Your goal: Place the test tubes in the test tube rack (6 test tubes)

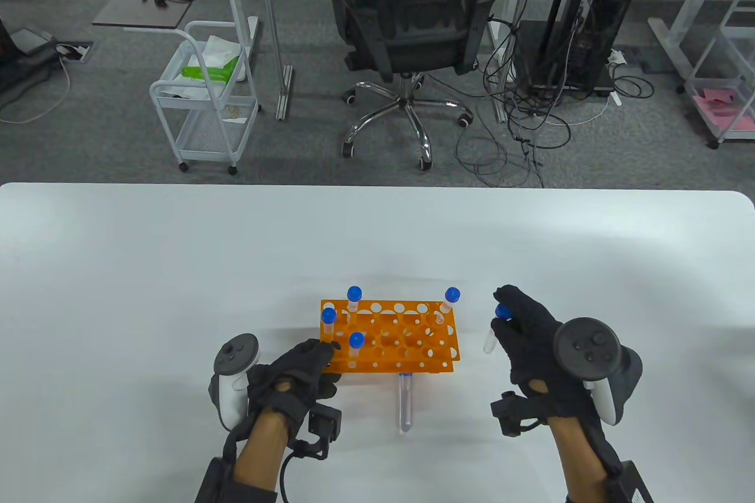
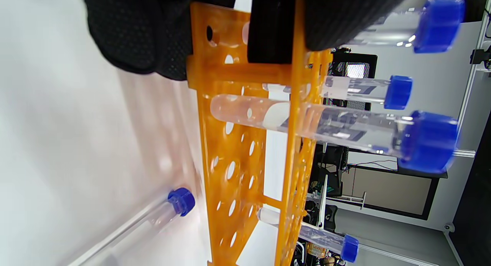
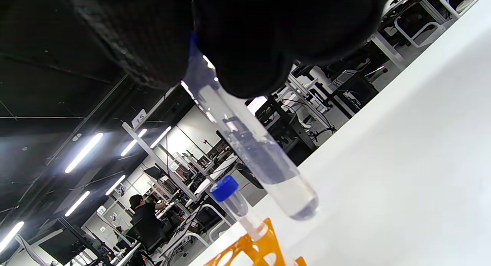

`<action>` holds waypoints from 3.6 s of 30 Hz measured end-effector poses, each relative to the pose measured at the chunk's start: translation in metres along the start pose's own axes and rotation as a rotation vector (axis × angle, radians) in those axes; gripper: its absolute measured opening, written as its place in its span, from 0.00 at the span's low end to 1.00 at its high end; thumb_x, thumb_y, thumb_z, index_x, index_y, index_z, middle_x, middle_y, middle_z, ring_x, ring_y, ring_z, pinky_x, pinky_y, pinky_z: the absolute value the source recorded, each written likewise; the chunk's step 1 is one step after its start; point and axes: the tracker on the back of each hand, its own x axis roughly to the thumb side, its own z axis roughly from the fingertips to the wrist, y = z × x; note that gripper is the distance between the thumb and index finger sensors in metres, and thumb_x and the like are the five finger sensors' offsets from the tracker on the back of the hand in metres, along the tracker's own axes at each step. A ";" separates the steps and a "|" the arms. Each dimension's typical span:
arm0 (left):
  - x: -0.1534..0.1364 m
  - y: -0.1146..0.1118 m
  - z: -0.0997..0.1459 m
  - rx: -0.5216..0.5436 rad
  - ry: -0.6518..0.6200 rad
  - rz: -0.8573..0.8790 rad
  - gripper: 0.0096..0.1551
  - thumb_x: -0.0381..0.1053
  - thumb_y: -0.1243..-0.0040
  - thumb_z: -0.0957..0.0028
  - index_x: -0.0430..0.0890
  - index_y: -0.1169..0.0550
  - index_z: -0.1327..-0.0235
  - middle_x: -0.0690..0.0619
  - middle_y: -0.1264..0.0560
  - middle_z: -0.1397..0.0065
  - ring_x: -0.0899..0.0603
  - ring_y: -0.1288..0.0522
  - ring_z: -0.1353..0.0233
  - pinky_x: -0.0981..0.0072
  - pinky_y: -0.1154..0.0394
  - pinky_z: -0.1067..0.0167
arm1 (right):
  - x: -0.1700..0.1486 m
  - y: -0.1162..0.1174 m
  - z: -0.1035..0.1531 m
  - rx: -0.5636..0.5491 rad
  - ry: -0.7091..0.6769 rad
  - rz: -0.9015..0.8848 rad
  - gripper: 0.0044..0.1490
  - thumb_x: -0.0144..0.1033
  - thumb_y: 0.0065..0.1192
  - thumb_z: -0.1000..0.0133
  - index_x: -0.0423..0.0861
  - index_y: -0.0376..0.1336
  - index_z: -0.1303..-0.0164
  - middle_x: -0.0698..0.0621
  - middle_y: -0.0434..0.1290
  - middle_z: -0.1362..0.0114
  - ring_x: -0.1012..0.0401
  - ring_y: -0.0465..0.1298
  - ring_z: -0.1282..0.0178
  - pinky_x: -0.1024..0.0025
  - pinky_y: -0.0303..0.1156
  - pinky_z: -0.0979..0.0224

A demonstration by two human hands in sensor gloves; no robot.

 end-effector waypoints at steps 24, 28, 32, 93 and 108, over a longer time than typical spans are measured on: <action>-0.001 -0.012 -0.002 -0.020 0.002 -0.029 0.22 0.56 0.43 0.49 0.47 0.20 0.47 0.34 0.37 0.23 0.34 0.25 0.32 0.47 0.21 0.43 | 0.017 0.007 0.009 0.014 -0.094 0.025 0.36 0.46 0.75 0.52 0.58 0.64 0.33 0.55 0.76 0.32 0.60 0.84 0.46 0.64 0.82 0.51; -0.001 -0.012 -0.002 -0.021 0.001 -0.029 0.22 0.56 0.43 0.49 0.47 0.20 0.47 0.34 0.37 0.23 0.34 0.25 0.32 0.47 0.21 0.43 | 0.018 0.014 0.009 0.036 -0.108 0.047 0.36 0.45 0.75 0.52 0.58 0.64 0.33 0.54 0.77 0.32 0.60 0.84 0.47 0.64 0.82 0.51; -0.001 -0.012 -0.002 -0.023 0.000 -0.028 0.22 0.56 0.43 0.49 0.47 0.20 0.47 0.34 0.37 0.23 0.34 0.25 0.32 0.47 0.21 0.43 | 0.018 0.020 0.009 0.059 -0.110 0.072 0.36 0.45 0.75 0.52 0.58 0.64 0.33 0.54 0.77 0.32 0.60 0.85 0.47 0.64 0.82 0.51; 0.001 0.005 0.001 -0.005 -0.013 0.049 0.22 0.56 0.44 0.49 0.47 0.20 0.47 0.34 0.36 0.23 0.34 0.24 0.32 0.48 0.21 0.44 | -0.001 0.061 -0.002 0.182 -0.072 0.172 0.40 0.51 0.71 0.51 0.58 0.58 0.28 0.55 0.72 0.28 0.59 0.81 0.41 0.62 0.80 0.45; 0.002 0.006 0.002 -0.006 -0.014 0.055 0.22 0.56 0.44 0.49 0.47 0.20 0.47 0.34 0.36 0.23 0.34 0.24 0.32 0.48 0.21 0.44 | 0.005 0.059 0.002 0.177 -0.100 0.156 0.39 0.56 0.68 0.51 0.59 0.59 0.30 0.56 0.72 0.28 0.58 0.81 0.39 0.62 0.80 0.43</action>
